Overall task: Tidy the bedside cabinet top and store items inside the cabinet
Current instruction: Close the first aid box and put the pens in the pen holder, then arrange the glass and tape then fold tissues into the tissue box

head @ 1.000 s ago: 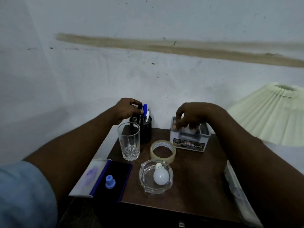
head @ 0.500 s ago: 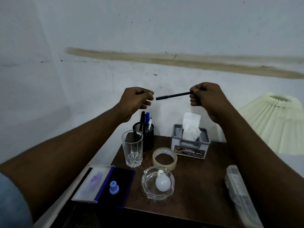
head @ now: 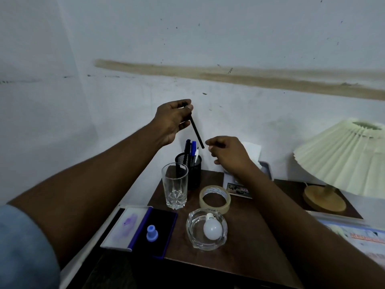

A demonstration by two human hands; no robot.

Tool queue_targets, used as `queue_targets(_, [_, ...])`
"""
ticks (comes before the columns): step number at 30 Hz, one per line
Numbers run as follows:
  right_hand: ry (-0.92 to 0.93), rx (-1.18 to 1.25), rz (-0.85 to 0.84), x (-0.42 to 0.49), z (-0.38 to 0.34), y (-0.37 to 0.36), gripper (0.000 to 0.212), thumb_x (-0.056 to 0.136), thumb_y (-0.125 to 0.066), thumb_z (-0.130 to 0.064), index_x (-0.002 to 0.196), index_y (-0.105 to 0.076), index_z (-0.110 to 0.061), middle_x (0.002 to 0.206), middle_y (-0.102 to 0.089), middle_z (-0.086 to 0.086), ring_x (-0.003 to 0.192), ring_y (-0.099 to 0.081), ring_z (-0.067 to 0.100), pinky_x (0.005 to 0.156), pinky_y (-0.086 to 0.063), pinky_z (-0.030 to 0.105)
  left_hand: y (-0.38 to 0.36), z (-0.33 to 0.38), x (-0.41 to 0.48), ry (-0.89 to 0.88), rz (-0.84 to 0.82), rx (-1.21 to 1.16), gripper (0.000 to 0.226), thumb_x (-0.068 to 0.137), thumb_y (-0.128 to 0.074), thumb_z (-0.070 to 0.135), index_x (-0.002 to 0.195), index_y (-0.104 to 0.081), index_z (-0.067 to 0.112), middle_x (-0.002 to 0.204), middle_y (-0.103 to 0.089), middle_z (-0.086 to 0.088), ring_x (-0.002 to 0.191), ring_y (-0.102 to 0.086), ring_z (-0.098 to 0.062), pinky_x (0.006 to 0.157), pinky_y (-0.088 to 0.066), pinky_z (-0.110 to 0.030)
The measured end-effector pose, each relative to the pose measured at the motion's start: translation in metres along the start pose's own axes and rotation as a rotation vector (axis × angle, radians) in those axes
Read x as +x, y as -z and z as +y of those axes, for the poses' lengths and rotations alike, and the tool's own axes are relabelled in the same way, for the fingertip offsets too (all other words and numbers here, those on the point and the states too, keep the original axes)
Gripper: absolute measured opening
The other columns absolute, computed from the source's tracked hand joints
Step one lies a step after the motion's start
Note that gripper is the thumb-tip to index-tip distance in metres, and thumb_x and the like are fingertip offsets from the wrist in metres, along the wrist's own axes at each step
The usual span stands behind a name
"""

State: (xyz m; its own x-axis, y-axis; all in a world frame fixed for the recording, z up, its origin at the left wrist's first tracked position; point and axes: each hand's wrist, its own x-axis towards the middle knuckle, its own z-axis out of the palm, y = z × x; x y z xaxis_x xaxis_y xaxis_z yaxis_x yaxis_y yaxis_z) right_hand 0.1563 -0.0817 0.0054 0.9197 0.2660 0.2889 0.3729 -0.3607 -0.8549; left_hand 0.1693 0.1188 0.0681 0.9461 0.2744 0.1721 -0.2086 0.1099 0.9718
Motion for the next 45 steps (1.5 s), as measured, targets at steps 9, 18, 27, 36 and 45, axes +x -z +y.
queue_targets(9, [-0.206,0.129,0.076,0.015,0.012,-0.025,0.022,0.088,-0.056,-0.003,0.096,-0.075,-0.011,0.088,-0.073,0.009,0.071,-0.066,0.027,0.072,-0.06,0.045,0.02,-0.054,-0.001,-0.137,-0.021,0.564,0.029,0.08,-0.086,0.014,0.108,-0.076,0.011,0.088,-0.076,-0.009,0.077,-0.074,-0.014,0.067,-0.054,-0.023])
queue_targets(18, [-0.198,0.088,0.054,0.012,0.016,-0.033,0.019,0.088,-0.058,-0.005,0.092,-0.075,-0.013,0.092,-0.073,0.009,0.078,-0.067,0.027,0.082,-0.06,0.053,0.03,-0.067,-0.002,-0.008,0.002,0.725,0.038,0.079,-0.084,0.007,0.115,-0.072,0.005,0.1,-0.074,-0.015,0.096,-0.071,-0.028,0.081,-0.057,-0.035])
queue_targets(27, [-0.15,0.0,0.02,-0.026,0.002,0.004,0.022,0.091,-0.057,-0.002,0.102,-0.074,-0.009,0.094,-0.073,0.008,0.082,-0.068,0.024,0.087,-0.059,0.049,0.019,-0.03,-0.027,-0.104,0.009,0.833,0.046,0.081,-0.085,0.019,0.123,-0.07,0.01,0.119,-0.069,-0.01,0.112,-0.064,-0.02,0.098,-0.053,-0.034])
queue_targets(36, [-0.056,-0.341,-0.048,-0.119,0.007,0.058,0.029,0.096,-0.059,-0.01,0.122,-0.072,-0.011,0.122,-0.071,0.007,0.107,-0.065,0.017,0.09,-0.047,0.024,-0.046,-0.028,-0.141,-0.555,-0.383,1.263,0.032,0.088,-0.069,0.024,0.118,-0.074,0.014,0.118,-0.073,-0.005,0.113,-0.063,-0.025,0.098,-0.05,-0.042])
queue_targets(45, [-0.036,-0.341,-0.087,-0.201,0.015,0.072,0.044,0.091,-0.048,0.003,0.125,-0.071,-0.012,0.127,-0.069,0.006,0.12,-0.062,0.022,0.104,-0.046,0.026,-0.059,-0.075,-0.242,-0.395,-0.488,1.308,0.045,0.088,-0.068,0.038,0.127,-0.068,0.015,0.128,-0.066,-0.006,0.121,-0.058,-0.025,0.1,-0.048,-0.038])
